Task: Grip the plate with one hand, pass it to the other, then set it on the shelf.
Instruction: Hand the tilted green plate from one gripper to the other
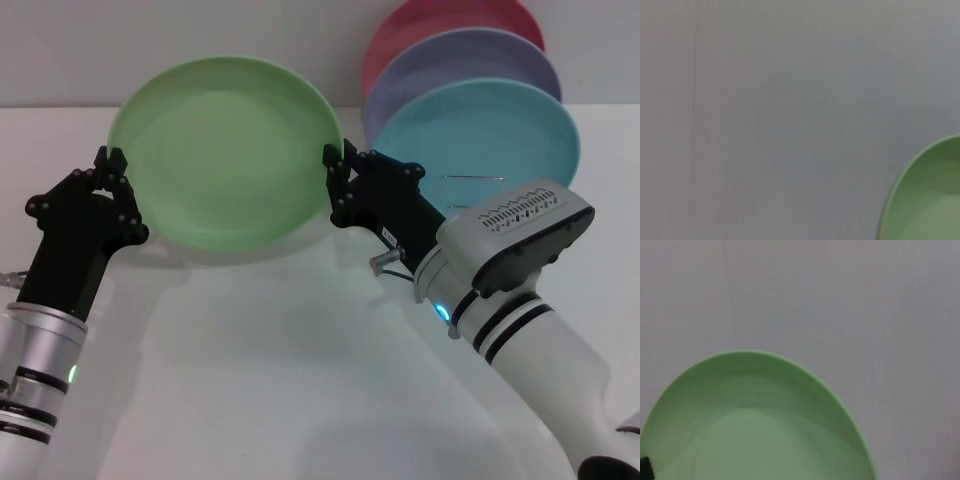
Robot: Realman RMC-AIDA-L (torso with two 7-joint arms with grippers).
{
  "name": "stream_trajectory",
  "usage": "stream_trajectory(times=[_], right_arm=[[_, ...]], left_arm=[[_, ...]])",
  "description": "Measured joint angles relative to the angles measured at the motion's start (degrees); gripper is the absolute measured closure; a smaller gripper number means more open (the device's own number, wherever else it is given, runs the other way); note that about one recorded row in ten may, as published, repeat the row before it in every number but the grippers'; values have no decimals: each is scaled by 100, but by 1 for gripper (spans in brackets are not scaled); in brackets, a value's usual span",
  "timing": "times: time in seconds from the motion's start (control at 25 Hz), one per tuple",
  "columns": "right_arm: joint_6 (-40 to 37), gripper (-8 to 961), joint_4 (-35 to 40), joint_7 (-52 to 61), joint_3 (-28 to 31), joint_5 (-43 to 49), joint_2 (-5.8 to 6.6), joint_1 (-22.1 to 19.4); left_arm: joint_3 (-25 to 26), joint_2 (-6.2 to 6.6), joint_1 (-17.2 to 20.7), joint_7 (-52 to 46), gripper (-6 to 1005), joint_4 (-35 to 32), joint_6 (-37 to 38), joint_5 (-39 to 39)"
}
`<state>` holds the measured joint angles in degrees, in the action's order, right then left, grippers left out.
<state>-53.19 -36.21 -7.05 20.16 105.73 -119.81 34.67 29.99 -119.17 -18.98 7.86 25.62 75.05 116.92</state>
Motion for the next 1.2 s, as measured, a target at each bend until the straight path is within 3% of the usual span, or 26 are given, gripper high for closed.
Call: stream_trajectory(times=[1.2], right_arm=[[159, 861, 9, 2, 87, 5, -8, 93]], left_arm=[[-175, 0, 52, 427, 834, 181, 9, -293]])
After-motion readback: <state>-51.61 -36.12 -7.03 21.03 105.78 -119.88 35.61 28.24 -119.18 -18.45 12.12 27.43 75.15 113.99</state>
